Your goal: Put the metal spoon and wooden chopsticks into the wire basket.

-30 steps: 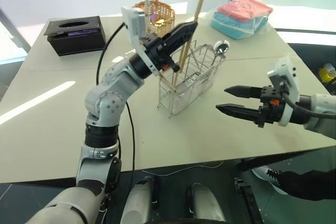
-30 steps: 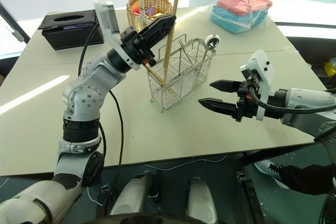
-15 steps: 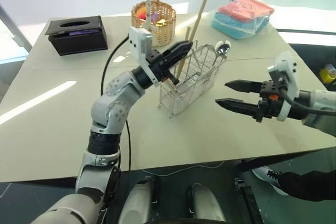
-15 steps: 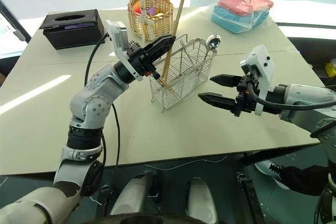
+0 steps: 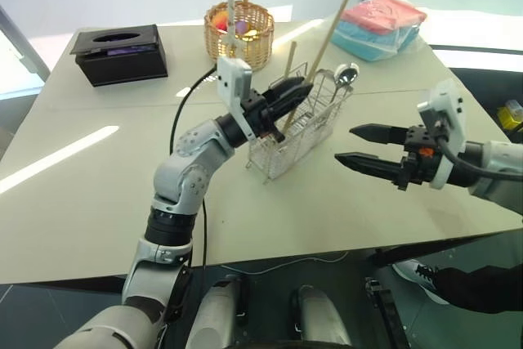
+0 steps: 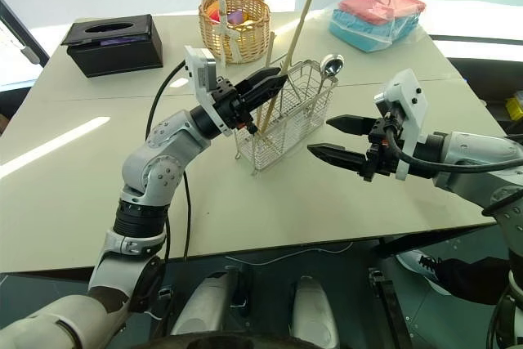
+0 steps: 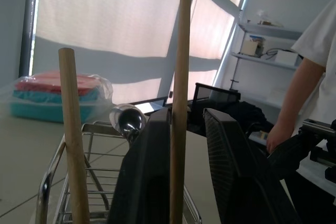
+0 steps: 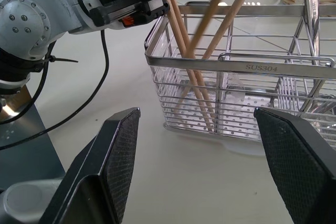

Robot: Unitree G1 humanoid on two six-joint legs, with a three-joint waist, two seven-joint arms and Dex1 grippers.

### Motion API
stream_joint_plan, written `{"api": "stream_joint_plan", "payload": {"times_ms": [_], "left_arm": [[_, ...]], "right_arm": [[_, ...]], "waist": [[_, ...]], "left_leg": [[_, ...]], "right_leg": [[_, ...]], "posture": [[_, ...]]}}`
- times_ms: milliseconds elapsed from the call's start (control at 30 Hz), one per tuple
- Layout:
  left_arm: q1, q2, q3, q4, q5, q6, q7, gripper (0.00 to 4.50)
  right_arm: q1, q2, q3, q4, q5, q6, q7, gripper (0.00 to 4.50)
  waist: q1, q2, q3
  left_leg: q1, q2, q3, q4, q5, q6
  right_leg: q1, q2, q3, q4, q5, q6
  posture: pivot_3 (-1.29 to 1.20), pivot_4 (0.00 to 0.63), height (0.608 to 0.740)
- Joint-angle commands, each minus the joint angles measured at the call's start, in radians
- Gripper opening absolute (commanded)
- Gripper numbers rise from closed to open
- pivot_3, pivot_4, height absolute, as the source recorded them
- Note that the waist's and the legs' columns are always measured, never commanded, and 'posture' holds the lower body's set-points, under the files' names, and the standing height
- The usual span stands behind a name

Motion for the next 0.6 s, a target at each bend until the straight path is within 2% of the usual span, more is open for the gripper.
{"api": "stream_joint_plan", "payload": {"times_ms": [33,100,267,467,567,600], "left_arm": [[-0.005,-0.002,0.009,-0.027,0.019,-0.030,0.014,3.14],[-0.005,-0.002,0.012,-0.027,0.021,-0.032,0.017,4.08],[-0.034,-0.008,0.050,-0.042,0.002,-0.039,0.039,4.08],[-0.153,0.023,0.148,-0.089,-0.083,0.005,0.092,4.08],[-0.220,0.070,0.223,-0.118,-0.148,0.056,0.145,3.28],[-0.234,0.101,0.251,-0.124,-0.151,0.077,0.177,2.83]], "right_arm": [[-0.020,-0.003,-0.031,-0.017,0.015,-0.006,-0.002,3.57],[-0.022,-0.002,-0.030,-0.017,0.016,-0.006,-0.002,3.57],[-0.019,-0.003,-0.032,-0.016,0.018,-0.005,0.000,3.57],[-0.010,-0.003,-0.032,-0.013,0.012,-0.007,0.005,3.57],[0.009,0.008,-0.036,0.006,-0.019,-0.023,-0.002,3.57],[0.016,0.021,-0.038,0.018,-0.030,-0.031,-0.013,3.57]], "waist": [[0.000,0.000,0.000],[0.000,0.000,0.000],[-0.001,0.000,0.000],[0.000,0.000,0.000],[0.000,0.000,0.000],[-0.001,0.000,0.000]], "left_leg": [[0.000,0.000,0.000,0.000,0.000,0.000],[0.000,0.000,0.000,0.000,0.000,0.000],[0.000,0.000,0.000,0.000,0.000,0.000],[-0.001,0.000,0.000,0.000,0.000,0.000],[-0.001,0.000,0.000,0.000,0.000,0.000],[-0.001,0.000,0.000,0.001,0.000,0.000]], "right_leg": [[0.000,0.000,0.000,0.000,0.000,0.000],[0.000,0.000,0.000,0.000,0.000,0.000],[0.000,0.000,0.000,0.000,0.000,0.000],[-0.001,0.000,0.000,0.000,0.001,0.001],[-0.001,0.000,0.000,0.000,0.001,0.002],[-0.001,0.000,0.000,0.000,0.001,0.002]], "posture": [[0.00,0.150,0.740],[0.00,0.150,0.740],[0.00,0.150,0.740],[0.00,0.150,0.740],[0.00,0.150,0.740],[0.00,0.150,0.740]]}}
